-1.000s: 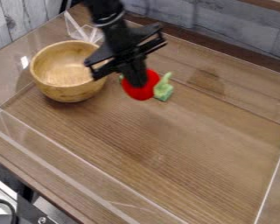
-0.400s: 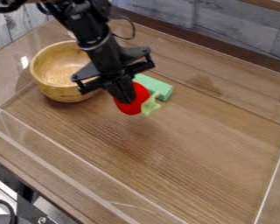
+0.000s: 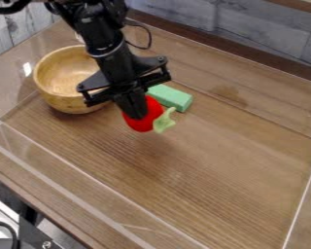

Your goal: Move the red fruit to the left

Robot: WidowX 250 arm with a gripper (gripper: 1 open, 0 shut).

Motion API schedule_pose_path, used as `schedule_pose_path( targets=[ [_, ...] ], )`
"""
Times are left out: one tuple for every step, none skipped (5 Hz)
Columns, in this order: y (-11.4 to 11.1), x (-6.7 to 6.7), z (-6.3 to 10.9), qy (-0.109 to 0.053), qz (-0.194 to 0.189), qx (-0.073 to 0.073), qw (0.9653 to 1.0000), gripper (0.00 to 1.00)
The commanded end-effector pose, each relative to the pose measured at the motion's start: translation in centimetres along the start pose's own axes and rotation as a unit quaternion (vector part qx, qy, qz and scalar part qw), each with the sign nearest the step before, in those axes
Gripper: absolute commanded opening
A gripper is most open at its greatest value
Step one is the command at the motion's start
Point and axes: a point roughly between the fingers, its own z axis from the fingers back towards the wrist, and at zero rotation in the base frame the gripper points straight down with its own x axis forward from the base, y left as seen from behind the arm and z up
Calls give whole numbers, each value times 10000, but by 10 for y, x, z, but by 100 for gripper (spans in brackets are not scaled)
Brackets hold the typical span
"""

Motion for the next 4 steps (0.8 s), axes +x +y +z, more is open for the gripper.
schedule_pose_path(
  targets=[
    [-6,9,-4,-238,-249,-76,9994,0],
    [-3,10,-20,-213,-471,-27,9987,0],
    [-1,15,-21,-124,-643,-89,9978,0],
    [3,18,-22,-43,-788,-143,9968,0]
  ],
)
